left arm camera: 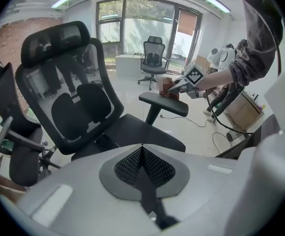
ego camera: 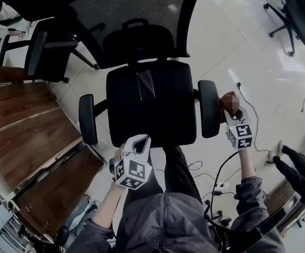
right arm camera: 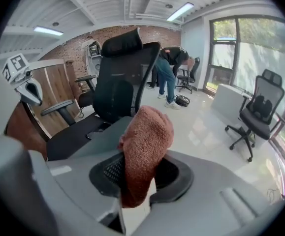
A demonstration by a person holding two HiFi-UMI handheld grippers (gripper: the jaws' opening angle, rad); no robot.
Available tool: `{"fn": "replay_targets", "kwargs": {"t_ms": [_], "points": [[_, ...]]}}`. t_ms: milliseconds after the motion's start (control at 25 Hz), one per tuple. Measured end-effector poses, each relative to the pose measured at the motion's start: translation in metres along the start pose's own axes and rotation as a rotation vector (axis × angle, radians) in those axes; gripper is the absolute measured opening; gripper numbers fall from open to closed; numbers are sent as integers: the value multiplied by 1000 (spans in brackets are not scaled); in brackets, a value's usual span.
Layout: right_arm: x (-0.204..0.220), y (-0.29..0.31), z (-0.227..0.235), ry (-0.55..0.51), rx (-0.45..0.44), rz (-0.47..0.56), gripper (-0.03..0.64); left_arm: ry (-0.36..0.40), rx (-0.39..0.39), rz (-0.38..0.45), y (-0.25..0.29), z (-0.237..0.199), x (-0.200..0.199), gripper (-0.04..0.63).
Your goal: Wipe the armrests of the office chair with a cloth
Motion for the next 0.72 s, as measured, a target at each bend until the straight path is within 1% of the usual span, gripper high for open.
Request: {"fn": "replay_targets", "kwargs": {"t_ms": [160, 240, 320, 400, 480, 600, 720], "points": [[22, 30, 20, 115, -20, -38, 92, 5, 9, -22, 7, -1, -2, 15], [39, 51, 19, 163, -53, -66, 91, 4, 13, -31, 9, -1, -1, 15], [54, 73, 9, 205, -104, -89, 92, 3, 15, -42, 9, 1, -1, 15], [63, 99, 6, 272, -151, -103, 86, 2, 13, -49, 13, 3, -3, 15], [73, 121, 13, 326, -152, -133, 87, -3, 19, -52, 21, 6, -5, 15], [88, 151, 8, 335, -164, -196, 87, -15, 17, -71, 21, 7, 0, 15], [97, 170, 2, 346, -185, -231, 87, -22, 9, -91, 19, 7, 6, 15]]}}
Point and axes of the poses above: the fingertips, and each gripper's own axes: y forward along the fingers, z to its right, x out of its underside, the point moved 9 cm from there along -y, backward along the fingers, and after that the axes turned 11 degrees about x, right-handed, at the moved point
